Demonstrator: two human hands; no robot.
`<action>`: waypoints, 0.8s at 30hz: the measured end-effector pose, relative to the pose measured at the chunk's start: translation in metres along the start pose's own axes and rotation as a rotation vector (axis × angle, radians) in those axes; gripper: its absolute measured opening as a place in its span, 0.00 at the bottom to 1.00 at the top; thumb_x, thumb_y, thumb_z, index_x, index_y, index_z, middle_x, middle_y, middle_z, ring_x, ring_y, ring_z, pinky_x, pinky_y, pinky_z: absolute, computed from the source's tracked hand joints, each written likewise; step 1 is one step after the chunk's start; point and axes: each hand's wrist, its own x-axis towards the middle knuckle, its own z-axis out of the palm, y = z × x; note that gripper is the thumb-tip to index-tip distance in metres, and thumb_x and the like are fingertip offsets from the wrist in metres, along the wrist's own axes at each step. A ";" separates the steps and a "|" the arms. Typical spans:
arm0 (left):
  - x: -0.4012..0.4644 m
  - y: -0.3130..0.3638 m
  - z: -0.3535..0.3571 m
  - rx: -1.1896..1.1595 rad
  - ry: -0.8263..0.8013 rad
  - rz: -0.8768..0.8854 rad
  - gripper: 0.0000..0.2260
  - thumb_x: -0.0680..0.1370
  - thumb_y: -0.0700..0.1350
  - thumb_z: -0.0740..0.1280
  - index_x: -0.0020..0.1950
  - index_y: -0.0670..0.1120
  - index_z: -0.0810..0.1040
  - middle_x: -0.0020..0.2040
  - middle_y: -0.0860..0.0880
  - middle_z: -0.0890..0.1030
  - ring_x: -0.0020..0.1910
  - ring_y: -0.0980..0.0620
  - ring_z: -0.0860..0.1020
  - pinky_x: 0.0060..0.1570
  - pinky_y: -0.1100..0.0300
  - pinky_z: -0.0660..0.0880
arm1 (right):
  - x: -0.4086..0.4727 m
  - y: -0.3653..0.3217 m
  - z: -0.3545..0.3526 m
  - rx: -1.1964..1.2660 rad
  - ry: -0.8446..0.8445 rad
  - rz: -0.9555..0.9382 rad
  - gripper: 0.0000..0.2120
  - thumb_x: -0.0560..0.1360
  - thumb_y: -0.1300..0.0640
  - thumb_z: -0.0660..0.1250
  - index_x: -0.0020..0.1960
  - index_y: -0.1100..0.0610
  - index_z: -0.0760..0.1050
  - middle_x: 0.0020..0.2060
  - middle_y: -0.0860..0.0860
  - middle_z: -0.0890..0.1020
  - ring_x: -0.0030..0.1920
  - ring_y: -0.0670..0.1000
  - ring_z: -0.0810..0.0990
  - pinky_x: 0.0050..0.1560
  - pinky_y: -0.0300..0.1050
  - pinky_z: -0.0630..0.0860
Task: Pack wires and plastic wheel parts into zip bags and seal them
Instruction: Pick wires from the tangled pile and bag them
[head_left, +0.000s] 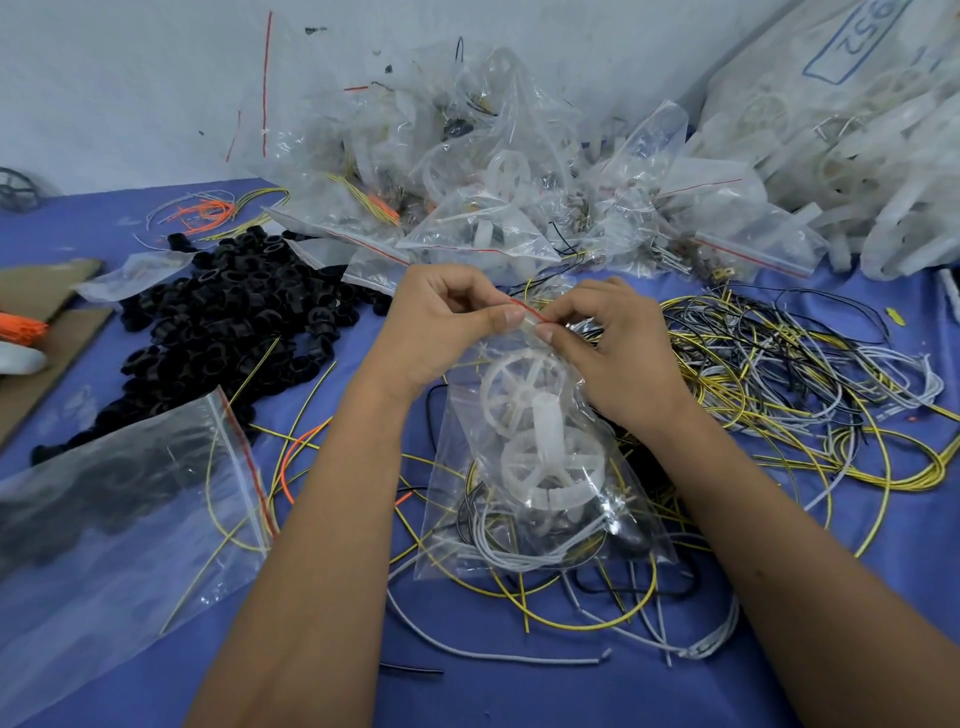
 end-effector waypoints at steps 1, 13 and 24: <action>0.000 0.001 0.000 -0.001 -0.008 0.002 0.05 0.72 0.32 0.76 0.41 0.40 0.83 0.44 0.32 0.84 0.42 0.43 0.81 0.48 0.47 0.78 | 0.000 0.000 0.000 0.013 -0.001 0.007 0.02 0.74 0.60 0.75 0.45 0.58 0.84 0.39 0.46 0.82 0.46 0.54 0.76 0.49 0.53 0.74; -0.001 0.002 0.007 0.077 -0.098 0.007 0.08 0.74 0.33 0.76 0.41 0.44 0.82 0.44 0.26 0.81 0.41 0.42 0.74 0.45 0.46 0.70 | 0.000 -0.002 0.002 0.035 -0.003 -0.033 0.02 0.75 0.61 0.74 0.45 0.58 0.83 0.39 0.45 0.81 0.45 0.50 0.75 0.48 0.45 0.73; 0.000 -0.002 0.005 -0.023 -0.069 0.024 0.08 0.76 0.30 0.73 0.46 0.43 0.83 0.42 0.41 0.83 0.44 0.48 0.80 0.50 0.51 0.78 | 0.001 -0.001 0.000 -0.024 0.025 -0.029 0.04 0.74 0.61 0.76 0.42 0.60 0.83 0.36 0.48 0.82 0.41 0.52 0.76 0.47 0.40 0.70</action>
